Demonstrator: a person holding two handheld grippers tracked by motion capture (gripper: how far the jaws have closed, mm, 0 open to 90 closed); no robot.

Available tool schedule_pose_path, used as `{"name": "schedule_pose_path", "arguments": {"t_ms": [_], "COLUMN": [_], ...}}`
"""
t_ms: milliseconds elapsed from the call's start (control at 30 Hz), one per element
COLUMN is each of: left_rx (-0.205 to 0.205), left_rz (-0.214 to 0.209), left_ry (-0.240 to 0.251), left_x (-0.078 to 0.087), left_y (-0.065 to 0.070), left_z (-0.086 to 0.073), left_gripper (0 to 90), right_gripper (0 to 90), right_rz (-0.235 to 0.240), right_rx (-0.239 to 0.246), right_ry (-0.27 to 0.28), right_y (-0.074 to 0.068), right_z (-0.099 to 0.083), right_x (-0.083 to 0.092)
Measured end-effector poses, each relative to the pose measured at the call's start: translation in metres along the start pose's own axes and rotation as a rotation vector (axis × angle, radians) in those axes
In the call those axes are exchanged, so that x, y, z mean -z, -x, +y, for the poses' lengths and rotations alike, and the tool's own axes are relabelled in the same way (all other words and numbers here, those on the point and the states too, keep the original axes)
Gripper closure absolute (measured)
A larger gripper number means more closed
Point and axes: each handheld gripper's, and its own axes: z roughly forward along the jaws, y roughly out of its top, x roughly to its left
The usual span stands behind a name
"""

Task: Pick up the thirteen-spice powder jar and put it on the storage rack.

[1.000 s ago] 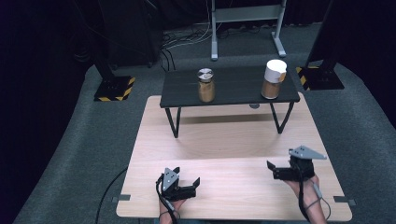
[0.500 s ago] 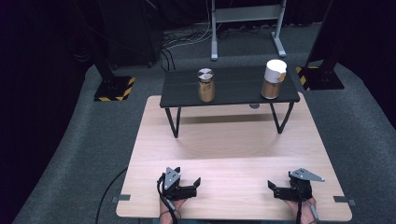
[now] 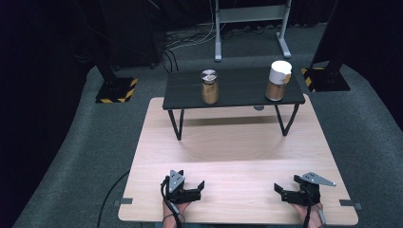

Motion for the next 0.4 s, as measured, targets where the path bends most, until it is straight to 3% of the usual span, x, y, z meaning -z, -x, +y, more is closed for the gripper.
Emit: {"name": "schedule_pose_path", "arguments": {"t_ms": [400], "left_rx": [0.003], "left_rz": [0.011], "left_ry": [0.012], "left_x": [0.0008], "left_y": [0.0018], "left_z": [-0.002], "left_gripper": [2.6], "right_gripper": [0.0], "right_rz": [0.032], "right_rx": [-0.006], "right_ry": [0.008], "right_y": [0.0057], "right_z": [-0.002], "right_x": [-0.0005]}}
